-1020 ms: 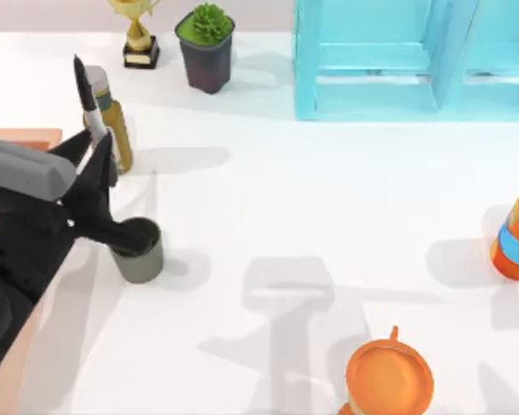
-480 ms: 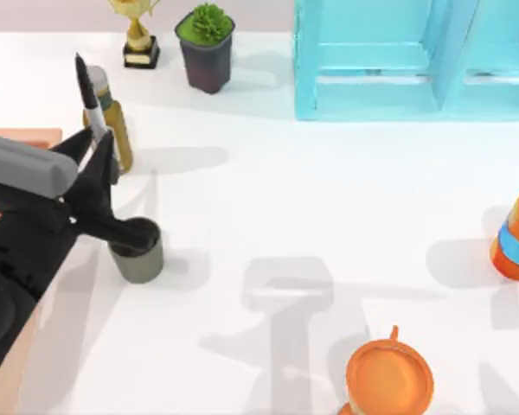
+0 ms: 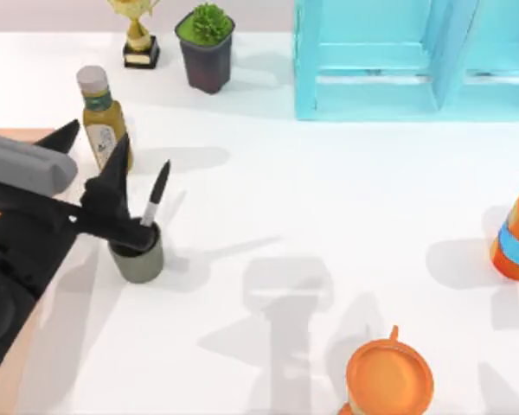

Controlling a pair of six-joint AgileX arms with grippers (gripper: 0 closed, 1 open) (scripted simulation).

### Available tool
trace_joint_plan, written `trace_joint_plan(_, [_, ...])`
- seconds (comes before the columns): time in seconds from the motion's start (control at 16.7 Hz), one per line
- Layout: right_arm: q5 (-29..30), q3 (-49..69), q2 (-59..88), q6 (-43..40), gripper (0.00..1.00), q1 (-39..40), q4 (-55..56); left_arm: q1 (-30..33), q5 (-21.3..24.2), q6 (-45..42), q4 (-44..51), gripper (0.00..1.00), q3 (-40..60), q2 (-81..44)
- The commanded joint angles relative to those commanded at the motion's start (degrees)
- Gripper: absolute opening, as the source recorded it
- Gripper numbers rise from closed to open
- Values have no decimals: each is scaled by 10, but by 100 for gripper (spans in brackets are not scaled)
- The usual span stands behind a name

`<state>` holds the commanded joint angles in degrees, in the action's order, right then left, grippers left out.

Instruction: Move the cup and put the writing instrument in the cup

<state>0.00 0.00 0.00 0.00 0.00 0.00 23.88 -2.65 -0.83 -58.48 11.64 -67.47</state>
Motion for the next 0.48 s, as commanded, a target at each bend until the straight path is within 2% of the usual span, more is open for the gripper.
trace_joint_plan(0.12, [0, 0, 0, 0, 100, 0, 0, 0, 0, 0, 0, 98, 0, 0])
trace_joint_plan(0.48, [0, 0, 0, 0, 100, 0, 0, 0, 0, 0, 0, 100, 0, 0])
